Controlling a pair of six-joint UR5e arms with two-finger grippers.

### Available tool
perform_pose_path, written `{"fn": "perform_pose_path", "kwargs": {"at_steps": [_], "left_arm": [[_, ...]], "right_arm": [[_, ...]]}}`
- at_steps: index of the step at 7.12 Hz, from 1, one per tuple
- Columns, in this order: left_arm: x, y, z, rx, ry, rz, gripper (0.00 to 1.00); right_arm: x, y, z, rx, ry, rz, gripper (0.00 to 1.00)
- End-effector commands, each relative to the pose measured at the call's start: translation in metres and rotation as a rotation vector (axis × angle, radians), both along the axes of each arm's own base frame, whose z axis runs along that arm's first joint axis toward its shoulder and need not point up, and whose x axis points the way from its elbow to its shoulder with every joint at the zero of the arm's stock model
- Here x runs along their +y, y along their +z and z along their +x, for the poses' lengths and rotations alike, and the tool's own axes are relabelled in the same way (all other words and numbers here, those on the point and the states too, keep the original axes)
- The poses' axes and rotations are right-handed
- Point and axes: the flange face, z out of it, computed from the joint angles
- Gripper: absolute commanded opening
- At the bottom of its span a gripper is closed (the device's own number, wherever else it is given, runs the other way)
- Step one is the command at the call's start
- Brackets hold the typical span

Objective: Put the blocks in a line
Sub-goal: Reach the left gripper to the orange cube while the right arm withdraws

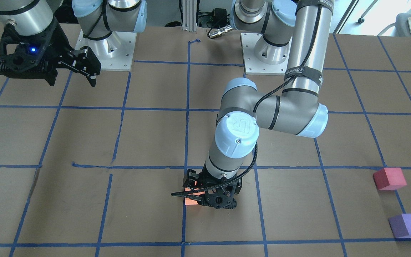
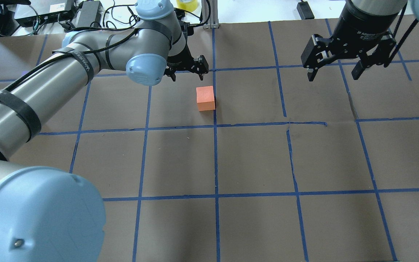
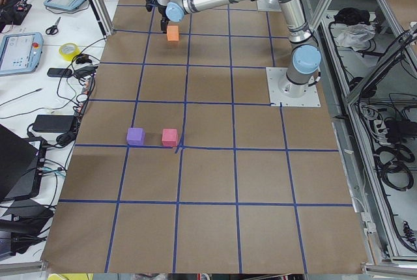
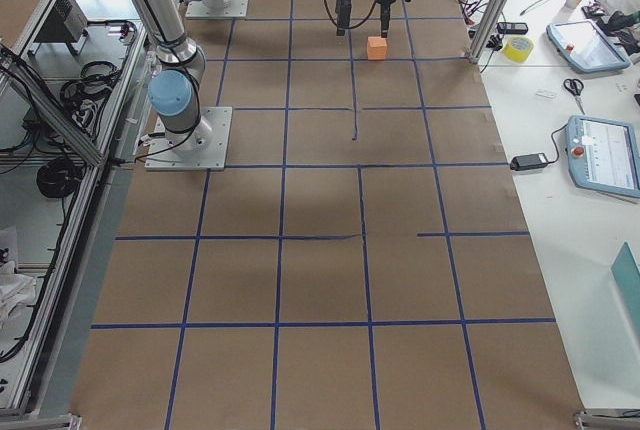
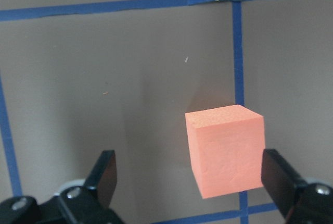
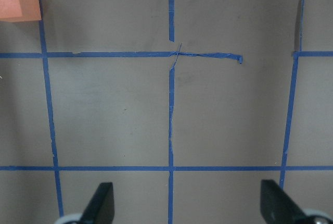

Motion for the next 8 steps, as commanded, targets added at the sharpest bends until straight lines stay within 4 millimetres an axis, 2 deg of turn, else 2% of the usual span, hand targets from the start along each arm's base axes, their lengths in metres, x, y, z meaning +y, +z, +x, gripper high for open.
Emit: {"fn": "perform_pose_path", "kwargs": {"at_steps": [1,3,4,6,7,8], "left_arm": [[0.002,-0.03,-0.016,-0.004,0.025,0.028,1.0],[0.001,-0.044,-0.016,-0.015,0.027,0.046,1.0],[0.001,-0.061,-0.016,-0.023,0.039,0.07,1.0],[0.002,-0.065,-0.015,-0.024,0.108,0.075,1.0],[0.001,-0.062,-0.015,-0.022,0.113,0.065,0.63],[0.001,-0.063,-0.015,-0.023,0.123,0.067,0.43]], "right_arm": [[0.001,0.001,0.0,0.002,0.004,-0.002,1.0],[0.001,0.002,0.0,0.002,0.001,-0.005,1.0],[0.001,0.002,0.0,0.002,-0.011,-0.007,1.0],[0.004,0.009,0.0,0.005,-0.012,-0.02,1.0],[0.009,0.019,0.0,0.004,-0.013,-0.045,1.0],[0.009,0.022,0.0,0.006,-0.016,-0.059,1.0]]}}
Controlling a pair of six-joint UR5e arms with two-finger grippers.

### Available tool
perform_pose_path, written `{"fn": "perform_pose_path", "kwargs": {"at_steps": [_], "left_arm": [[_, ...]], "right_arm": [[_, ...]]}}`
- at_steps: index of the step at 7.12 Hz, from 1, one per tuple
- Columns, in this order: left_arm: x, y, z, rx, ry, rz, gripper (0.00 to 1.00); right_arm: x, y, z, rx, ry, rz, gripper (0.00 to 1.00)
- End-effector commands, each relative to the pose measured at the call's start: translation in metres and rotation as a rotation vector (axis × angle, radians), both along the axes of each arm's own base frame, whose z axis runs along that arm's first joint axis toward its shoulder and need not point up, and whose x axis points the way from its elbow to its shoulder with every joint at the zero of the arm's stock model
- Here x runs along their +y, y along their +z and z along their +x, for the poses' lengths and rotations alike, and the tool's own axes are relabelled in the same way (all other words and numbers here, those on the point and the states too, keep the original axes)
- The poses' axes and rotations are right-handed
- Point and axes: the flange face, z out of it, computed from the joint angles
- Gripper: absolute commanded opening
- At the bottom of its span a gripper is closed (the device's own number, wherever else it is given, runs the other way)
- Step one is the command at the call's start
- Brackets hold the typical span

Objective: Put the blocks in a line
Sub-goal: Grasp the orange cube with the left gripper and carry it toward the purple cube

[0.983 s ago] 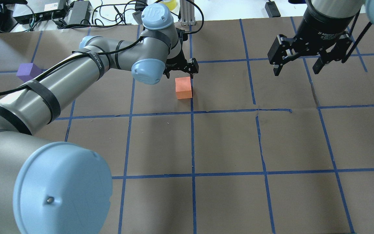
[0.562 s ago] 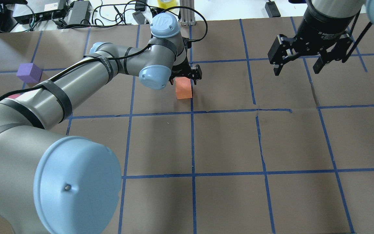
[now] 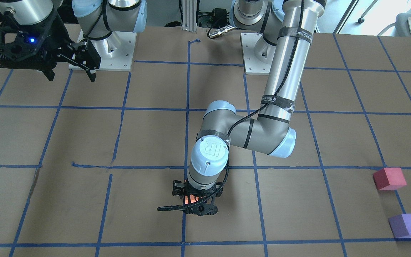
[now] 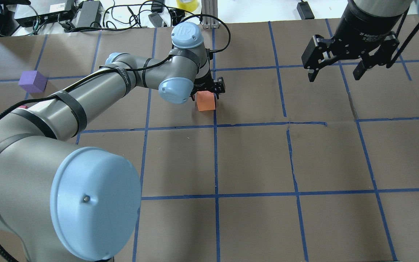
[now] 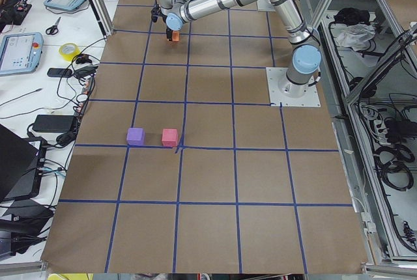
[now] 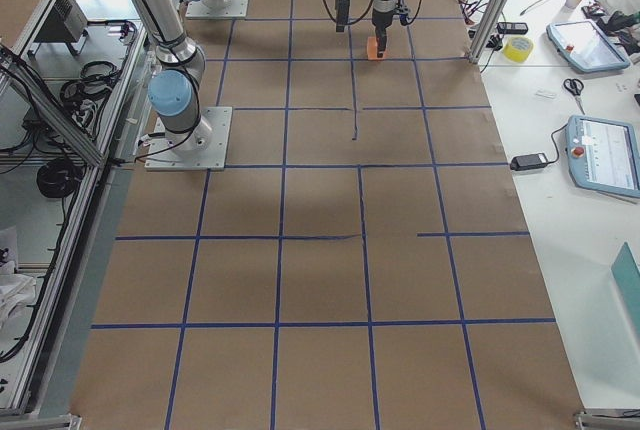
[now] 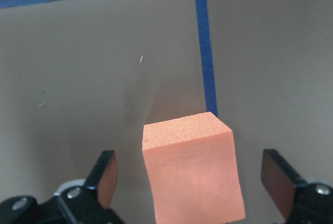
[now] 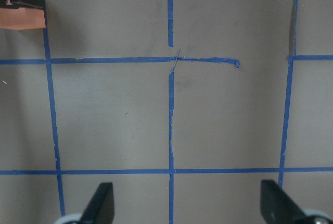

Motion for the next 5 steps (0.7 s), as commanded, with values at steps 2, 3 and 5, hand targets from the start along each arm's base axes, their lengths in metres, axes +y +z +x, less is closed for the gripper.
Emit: {"fn": "perform_pose_path", "kwargs": {"at_steps": [2,3,5], "left_arm": [[0.001,0.007,0.001,-0.002,0.012,-0.008,0.41],[-0.004,0.027,0.014,-0.035,0.029,-0.049,0.41],[-0.048,0.051,0.132,-0.165,0.149,-0.102,0.37]], "right_arm": [[0.005,0.007,0.004,0.002,0.016,-0.021,1.0],[0.005,0.007,0.006,-0.003,0.005,-0.025,1.0],[-0.013,0.014,0.005,0.001,0.01,-0.145,1.0]]}}
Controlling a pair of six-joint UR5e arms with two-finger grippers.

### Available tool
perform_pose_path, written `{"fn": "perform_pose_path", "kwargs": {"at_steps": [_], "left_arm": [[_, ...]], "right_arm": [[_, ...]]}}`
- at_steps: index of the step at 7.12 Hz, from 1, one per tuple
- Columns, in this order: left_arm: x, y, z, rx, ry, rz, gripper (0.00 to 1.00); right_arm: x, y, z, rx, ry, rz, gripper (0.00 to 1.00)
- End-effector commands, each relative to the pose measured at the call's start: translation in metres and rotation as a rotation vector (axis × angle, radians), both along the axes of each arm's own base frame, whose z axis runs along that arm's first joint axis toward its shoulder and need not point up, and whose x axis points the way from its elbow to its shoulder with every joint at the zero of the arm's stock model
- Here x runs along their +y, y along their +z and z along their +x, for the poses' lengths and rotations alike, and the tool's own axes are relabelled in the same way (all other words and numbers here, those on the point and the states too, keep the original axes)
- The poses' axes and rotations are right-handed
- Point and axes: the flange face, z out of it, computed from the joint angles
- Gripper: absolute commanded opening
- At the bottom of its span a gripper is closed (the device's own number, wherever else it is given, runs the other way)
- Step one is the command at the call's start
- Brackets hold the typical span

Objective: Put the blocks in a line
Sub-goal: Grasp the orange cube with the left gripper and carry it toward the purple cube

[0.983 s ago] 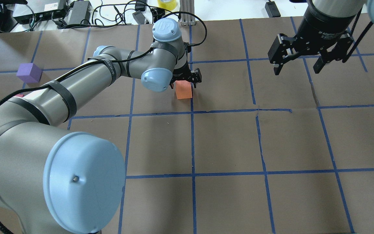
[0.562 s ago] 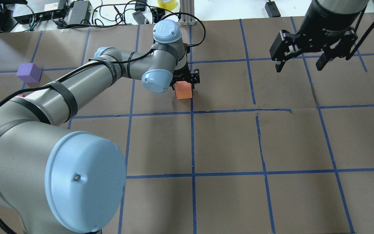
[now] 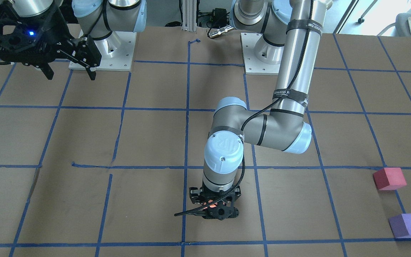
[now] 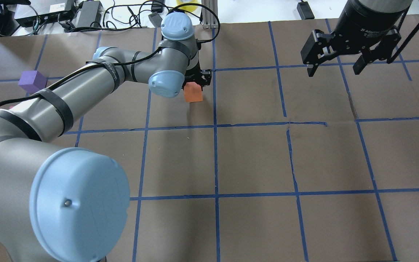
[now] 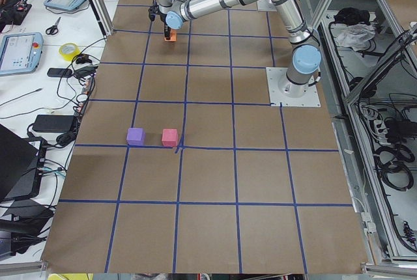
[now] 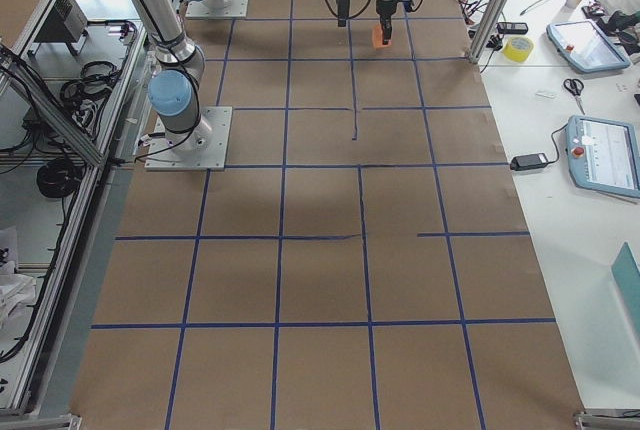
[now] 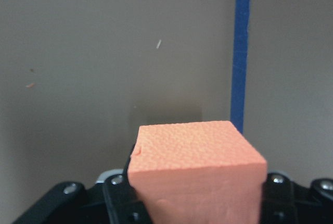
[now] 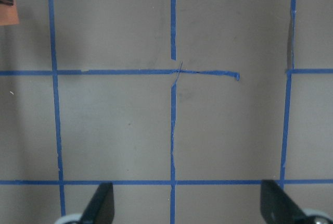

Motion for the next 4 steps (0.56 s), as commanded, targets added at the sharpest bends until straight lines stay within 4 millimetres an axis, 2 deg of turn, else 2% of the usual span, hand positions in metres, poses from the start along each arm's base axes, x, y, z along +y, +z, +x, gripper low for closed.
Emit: {"fn": "perform_pose_path", "kwargs": {"at_steps": [1,2,3,4], "left_arm": [[-0.035,0.024,0.116,-0.055,0.094,-0.036,0.34],[-0.045,0.039,0.178,-0.058,0.165,-0.046,0.2],[-0.052,0.045,0.241,-0.068,0.137,-0.048,0.07],[-0.054,0.053,0.273,-0.074,0.047,-0.053,0.0]], "right_arm": [[-0.011,0.003,-0.001,0.009,-0.001,-0.085,1.0],[-0.009,0.003,-0.001,0.006,-0.001,-0.082,1.0],[-0.011,0.0,-0.001,0.005,-0.001,-0.078,1.0],[-0.013,0.002,0.0,-0.008,-0.001,-0.093,1.0]]}}
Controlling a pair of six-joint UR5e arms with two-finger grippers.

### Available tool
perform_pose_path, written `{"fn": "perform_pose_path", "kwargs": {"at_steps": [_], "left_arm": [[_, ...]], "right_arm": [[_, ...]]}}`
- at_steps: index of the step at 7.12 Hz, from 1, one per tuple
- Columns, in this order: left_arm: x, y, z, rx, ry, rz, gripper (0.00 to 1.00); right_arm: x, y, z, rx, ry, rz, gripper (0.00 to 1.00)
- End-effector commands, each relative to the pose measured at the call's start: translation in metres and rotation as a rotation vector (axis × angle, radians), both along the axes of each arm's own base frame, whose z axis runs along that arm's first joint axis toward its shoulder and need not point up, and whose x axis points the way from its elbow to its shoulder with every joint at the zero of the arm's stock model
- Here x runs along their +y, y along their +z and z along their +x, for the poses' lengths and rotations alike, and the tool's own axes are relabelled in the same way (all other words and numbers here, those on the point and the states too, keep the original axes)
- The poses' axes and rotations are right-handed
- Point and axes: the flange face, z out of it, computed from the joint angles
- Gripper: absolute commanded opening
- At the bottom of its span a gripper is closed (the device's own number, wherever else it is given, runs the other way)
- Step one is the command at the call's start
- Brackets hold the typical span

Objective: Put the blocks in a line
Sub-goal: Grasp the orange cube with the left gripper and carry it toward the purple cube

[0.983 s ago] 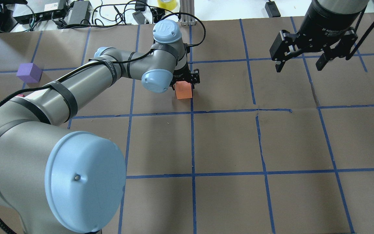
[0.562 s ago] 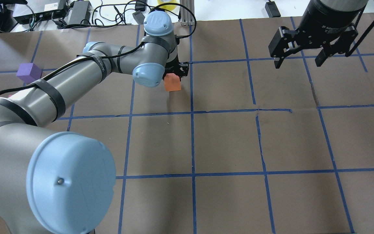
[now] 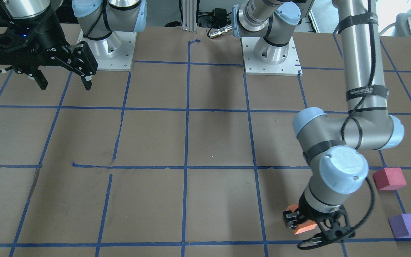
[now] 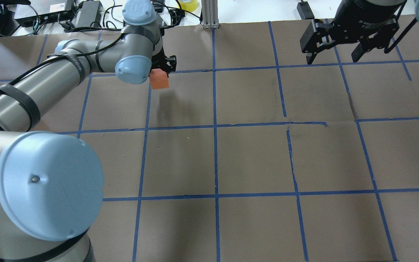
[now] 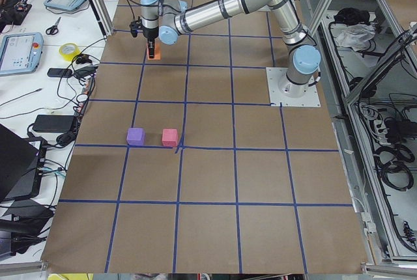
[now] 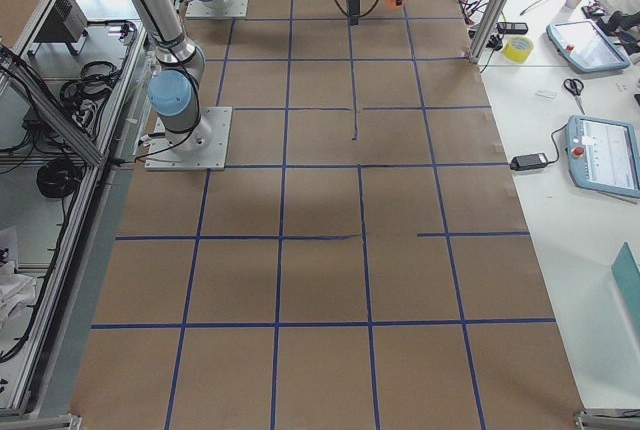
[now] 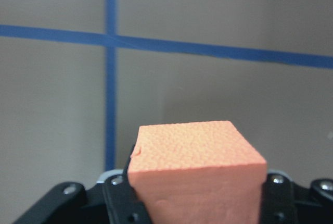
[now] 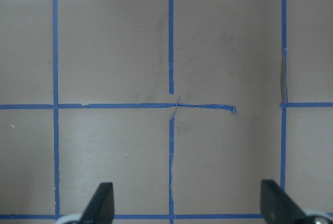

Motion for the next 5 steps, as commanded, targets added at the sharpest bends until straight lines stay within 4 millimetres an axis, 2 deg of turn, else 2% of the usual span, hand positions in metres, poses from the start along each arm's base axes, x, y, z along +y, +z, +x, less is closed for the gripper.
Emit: {"fn": "perform_pose_path", "kwargs": {"at_steps": [1,4,5], "left_arm": [[-0.004,0.016,0.092,-0.025,-0.07,-0.009,0.0],[0.004,0.035,0.21,-0.072,-0.099,-0.012,0.0],[0.005,0.04,0.24,-0.08,-0.091,-0.017,0.0]], "right_arm": [[-0.001,-0.001,0.0,0.0,0.0,-0.003,1.0],[-0.001,-0.001,0.001,-0.009,0.002,-0.004,1.0],[-0.001,-0.002,0.001,-0.009,0.002,-0.003,1.0]]}}
